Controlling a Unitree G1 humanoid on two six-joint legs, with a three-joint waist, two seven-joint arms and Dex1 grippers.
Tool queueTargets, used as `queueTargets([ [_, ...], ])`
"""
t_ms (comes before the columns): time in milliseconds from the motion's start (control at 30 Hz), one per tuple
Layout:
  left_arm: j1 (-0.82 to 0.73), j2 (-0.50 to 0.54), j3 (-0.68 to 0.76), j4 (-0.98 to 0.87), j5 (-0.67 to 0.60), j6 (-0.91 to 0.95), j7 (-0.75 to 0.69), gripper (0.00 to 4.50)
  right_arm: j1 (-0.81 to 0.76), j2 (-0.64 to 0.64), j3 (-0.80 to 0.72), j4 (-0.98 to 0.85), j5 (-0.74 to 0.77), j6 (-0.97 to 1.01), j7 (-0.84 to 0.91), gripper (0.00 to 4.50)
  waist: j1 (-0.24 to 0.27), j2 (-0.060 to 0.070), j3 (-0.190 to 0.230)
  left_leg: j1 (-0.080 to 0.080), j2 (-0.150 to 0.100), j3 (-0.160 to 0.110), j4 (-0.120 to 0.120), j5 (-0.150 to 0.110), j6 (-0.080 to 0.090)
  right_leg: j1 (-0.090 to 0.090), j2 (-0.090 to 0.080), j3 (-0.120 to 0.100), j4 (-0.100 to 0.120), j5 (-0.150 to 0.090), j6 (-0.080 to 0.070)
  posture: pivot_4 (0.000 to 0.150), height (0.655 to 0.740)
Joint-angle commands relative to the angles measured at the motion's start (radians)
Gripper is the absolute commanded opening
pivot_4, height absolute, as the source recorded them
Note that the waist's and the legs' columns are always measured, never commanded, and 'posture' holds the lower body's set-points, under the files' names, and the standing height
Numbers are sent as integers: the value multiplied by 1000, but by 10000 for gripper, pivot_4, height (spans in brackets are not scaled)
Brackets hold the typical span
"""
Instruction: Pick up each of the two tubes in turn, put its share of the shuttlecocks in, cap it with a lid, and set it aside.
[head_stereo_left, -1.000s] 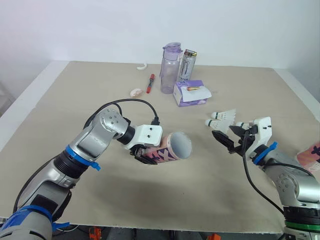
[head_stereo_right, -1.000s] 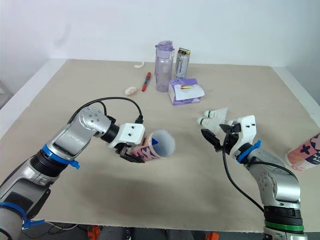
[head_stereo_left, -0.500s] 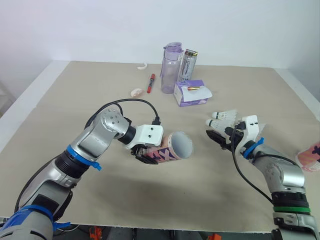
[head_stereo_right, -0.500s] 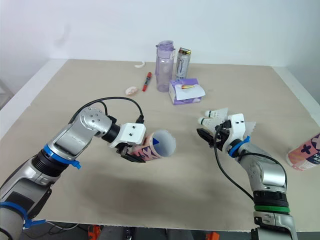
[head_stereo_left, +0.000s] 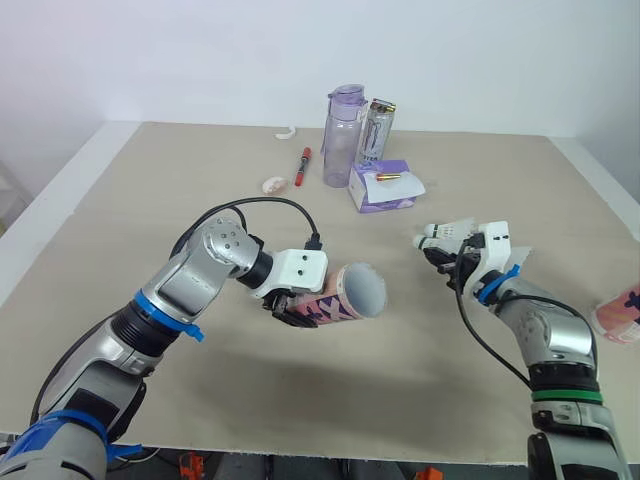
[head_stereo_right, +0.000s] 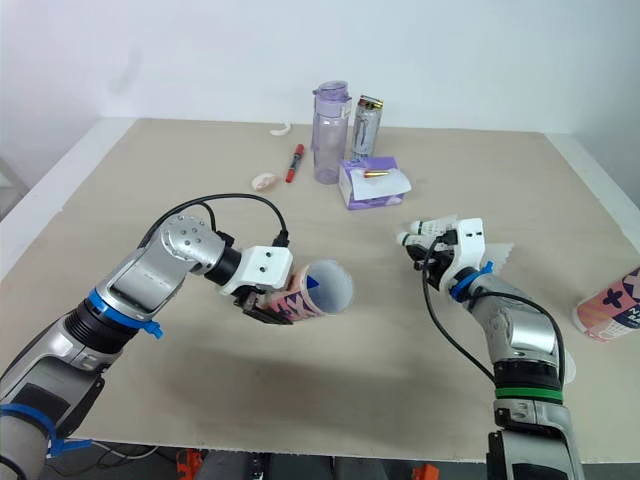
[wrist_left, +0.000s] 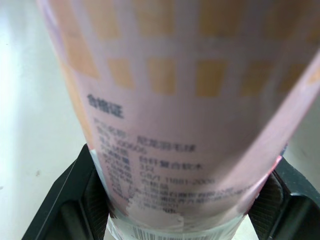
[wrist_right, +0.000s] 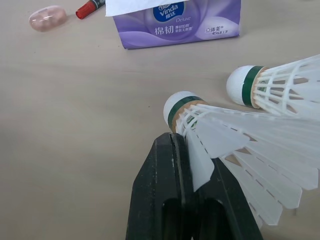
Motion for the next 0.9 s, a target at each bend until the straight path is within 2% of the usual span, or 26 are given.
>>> queueTargets([
  [33,-2,-5,-5,30,18,-11,25,32951,14,-24,-4,-114,6,-2,30,1493,0,0,0,0,0,0,0,0,0,0,0,0,0,0,0,1500,7400],
  [167,-5,-6,0,46,12,-12,22,32951,101,-116,8,-347,22,-3,135,1493,1,1,0,0,0,0,0,0,0,0,0,0,0,0,0,1500,7400],
  [267,-7,-8,4,61,2,-1,14,32951,162,-244,12,-525,-30,-164,297,1493,1,1,0,-1,-1,0,0,0,0,0,0,0,0,-1,1,1500,7400],
  [367,-9,-9,4,71,-13,25,-4,32951,156,-326,-4,-606,-68,-297,388,1493,1,4,0,0,-1,0,0,0,0,0,0,2,0,0,1,1500,7400],
  [567,-12,-20,10,71,-47,99,-15,32951,131,-451,-7,-674,-127,-523,524,1493,-2,3,-1,0,-1,0,0,1,1,1,0,1,0,-1,2,1500,7400],
  [900,-23,-33,-16,77,-15,128,12,32951,26,-432,128,-662,-181,-646,568,1493,0,2,0,-1,-1,0,-1,1,1,0,-1,1,0,-3,1,1500,7400],
])
